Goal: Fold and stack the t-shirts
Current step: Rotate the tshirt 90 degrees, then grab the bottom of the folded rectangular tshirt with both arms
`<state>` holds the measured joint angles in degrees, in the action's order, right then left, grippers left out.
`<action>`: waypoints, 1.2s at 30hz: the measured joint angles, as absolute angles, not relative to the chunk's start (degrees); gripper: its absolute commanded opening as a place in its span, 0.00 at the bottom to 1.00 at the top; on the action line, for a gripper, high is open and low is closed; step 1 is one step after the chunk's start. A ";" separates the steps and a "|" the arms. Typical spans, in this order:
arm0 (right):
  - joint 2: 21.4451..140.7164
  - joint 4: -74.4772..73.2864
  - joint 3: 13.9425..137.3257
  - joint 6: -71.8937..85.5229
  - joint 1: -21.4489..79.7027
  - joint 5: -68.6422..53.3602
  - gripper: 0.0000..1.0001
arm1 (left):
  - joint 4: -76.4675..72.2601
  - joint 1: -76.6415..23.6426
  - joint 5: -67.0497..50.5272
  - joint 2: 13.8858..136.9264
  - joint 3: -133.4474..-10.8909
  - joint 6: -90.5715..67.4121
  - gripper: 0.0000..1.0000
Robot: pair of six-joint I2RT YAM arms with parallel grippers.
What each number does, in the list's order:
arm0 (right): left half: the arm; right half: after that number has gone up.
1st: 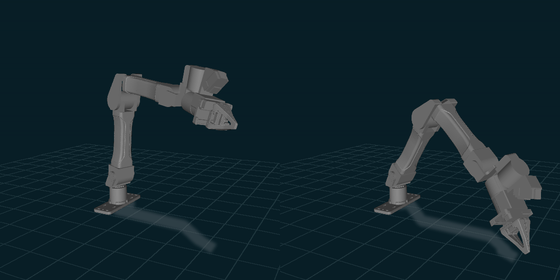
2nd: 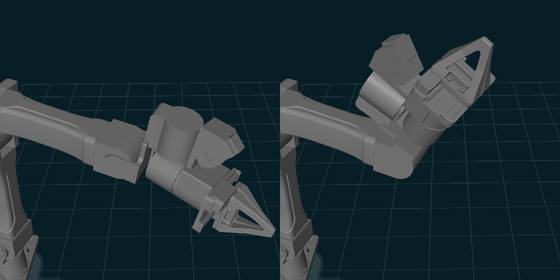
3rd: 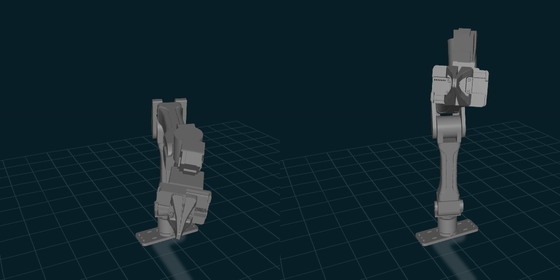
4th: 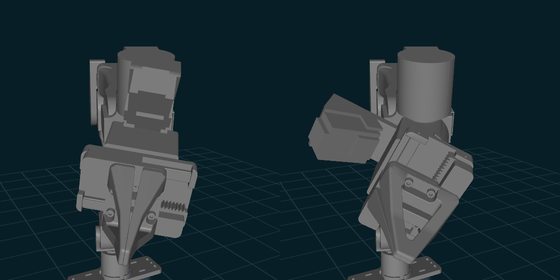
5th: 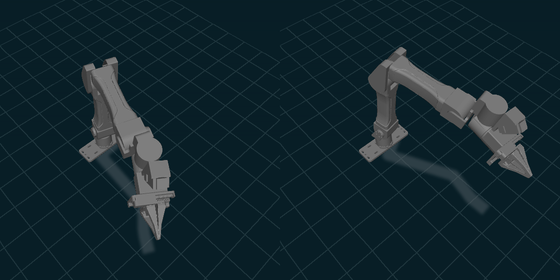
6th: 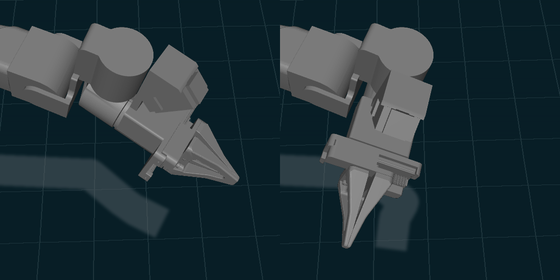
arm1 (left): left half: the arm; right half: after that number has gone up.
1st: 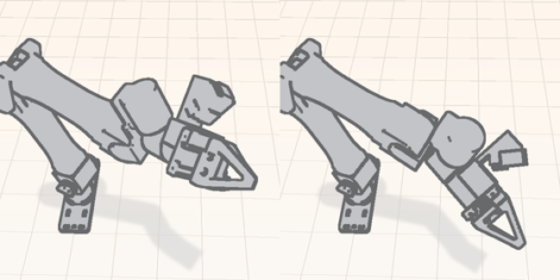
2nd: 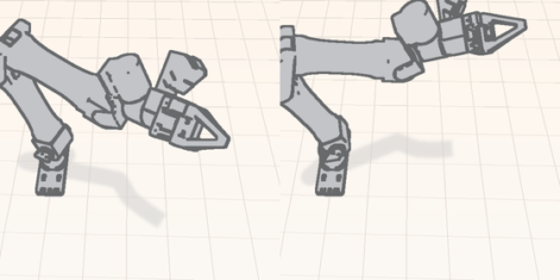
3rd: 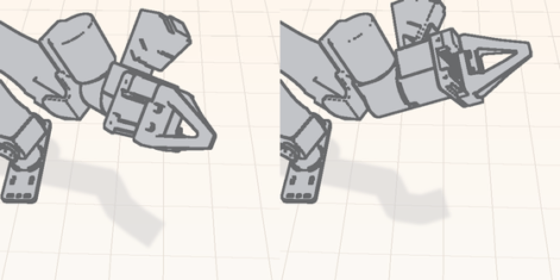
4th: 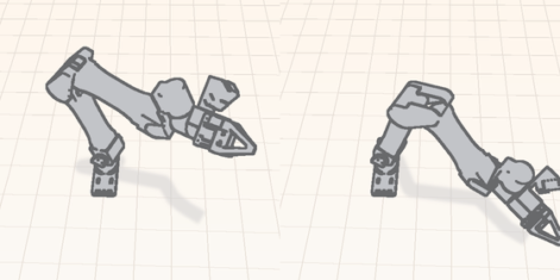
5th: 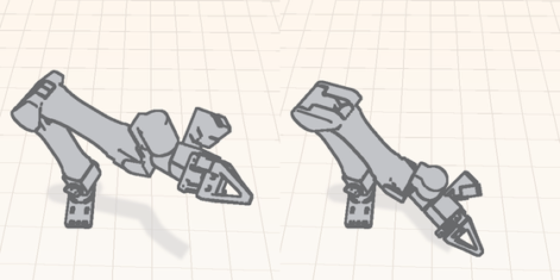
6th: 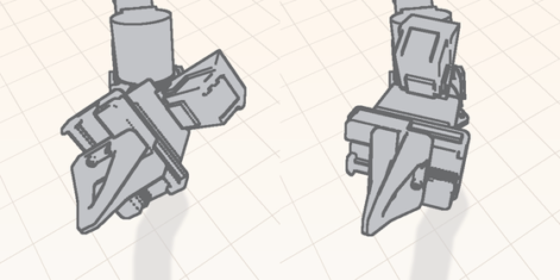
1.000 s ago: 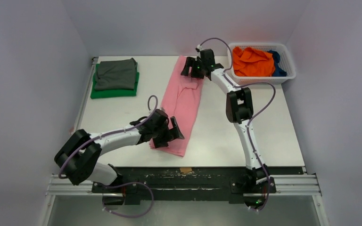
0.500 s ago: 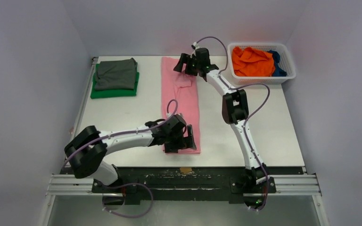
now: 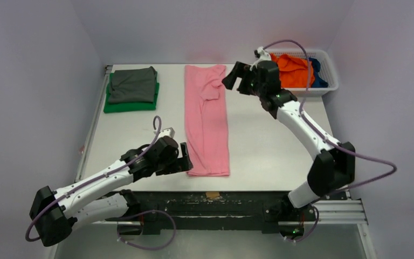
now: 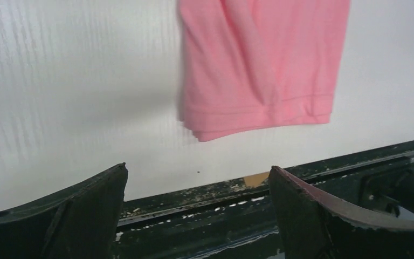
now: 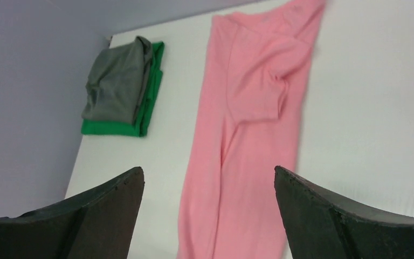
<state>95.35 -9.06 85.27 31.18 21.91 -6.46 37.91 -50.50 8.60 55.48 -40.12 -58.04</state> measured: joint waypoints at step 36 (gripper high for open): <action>70.52 -2.46 24.16 53.19 49.25 -3.99 0.00 | 14.63 -45.87 -2.63 71.33 -28.45 -59.55 0.00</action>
